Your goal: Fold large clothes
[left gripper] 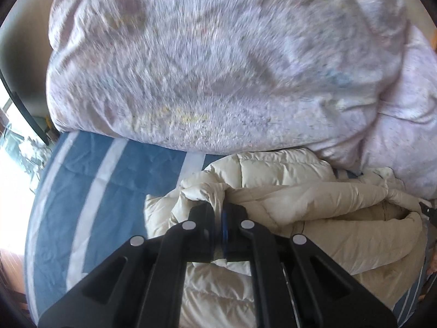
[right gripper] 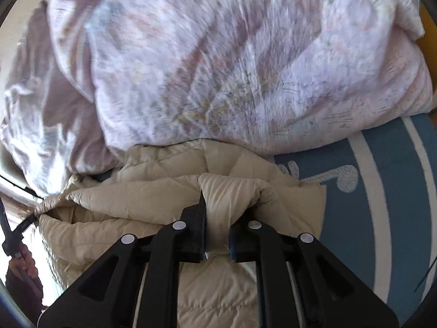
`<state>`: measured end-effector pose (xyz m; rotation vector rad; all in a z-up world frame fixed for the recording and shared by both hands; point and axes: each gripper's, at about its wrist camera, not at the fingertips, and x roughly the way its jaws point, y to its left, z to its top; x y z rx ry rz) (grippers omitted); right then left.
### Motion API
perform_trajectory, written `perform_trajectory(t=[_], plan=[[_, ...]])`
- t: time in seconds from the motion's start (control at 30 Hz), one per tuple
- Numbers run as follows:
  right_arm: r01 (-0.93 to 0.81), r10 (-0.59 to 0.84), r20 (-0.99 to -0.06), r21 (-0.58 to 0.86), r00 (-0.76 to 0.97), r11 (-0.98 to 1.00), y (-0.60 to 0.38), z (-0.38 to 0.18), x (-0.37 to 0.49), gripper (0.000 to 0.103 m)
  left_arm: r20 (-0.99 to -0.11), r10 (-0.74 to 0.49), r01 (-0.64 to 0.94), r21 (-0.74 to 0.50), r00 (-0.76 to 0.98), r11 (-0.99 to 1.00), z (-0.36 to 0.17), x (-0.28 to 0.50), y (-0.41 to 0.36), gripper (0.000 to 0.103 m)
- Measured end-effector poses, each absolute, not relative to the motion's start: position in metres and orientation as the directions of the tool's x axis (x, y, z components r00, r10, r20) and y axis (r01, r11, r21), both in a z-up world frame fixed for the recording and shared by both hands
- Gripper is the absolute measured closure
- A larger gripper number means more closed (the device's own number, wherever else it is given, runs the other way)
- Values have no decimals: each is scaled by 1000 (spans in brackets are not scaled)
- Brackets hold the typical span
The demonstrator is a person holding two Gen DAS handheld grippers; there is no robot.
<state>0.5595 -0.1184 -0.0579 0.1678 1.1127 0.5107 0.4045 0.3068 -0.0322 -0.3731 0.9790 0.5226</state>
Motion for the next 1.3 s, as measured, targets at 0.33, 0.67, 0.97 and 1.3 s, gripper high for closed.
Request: perform_trajectory(t=[0.33,0.67,0.97,1.3], plan=[[-173,610,-728,588,314,790,-144,-55,586,44,-851,150,-617,-233,504,752,-46,414,337,67],[-405,554,-714,397,428,824,-139,-10,509,34,-775,263,-590,-170,575,789,-6,372,296,26],[-419,329,-758,81,563,904,-80,-62,483,36,-792,370,-591,15,486,807,-47,385,255,24],[-306,226,-747,32,625,952,-75,-98,517,34,-784,476,-640,134,398,757,-77,440,280,16]])
